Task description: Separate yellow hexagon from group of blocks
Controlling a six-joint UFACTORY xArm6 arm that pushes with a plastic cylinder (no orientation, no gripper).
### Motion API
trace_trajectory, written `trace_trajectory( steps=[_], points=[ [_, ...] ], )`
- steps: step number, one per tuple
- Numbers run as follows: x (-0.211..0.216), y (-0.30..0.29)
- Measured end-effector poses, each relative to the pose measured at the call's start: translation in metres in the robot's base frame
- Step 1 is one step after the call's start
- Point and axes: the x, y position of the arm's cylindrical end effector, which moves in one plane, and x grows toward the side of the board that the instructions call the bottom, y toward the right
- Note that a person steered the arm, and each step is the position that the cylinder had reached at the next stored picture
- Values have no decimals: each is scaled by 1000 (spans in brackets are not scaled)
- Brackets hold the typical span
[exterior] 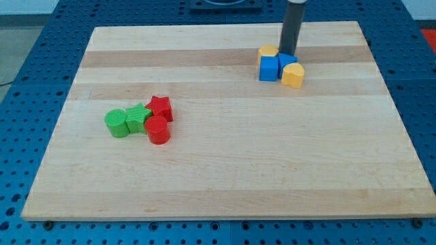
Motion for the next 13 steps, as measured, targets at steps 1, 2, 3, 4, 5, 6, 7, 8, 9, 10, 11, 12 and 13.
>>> trace_trajectory(
  steps=[1, 2, 3, 4, 5, 6, 7, 8, 9, 10, 11, 12, 13],
  points=[
    [8, -17],
    [38, -30],
    [27, -39],
    [-4, -49],
    [-9, -81],
    [-8, -110],
    [12, -128],
    [17, -151],
    [-3, -151],
    [-15, -155],
    [-20, -166],
    [-32, -173],
    [-34, -200]
  ],
)
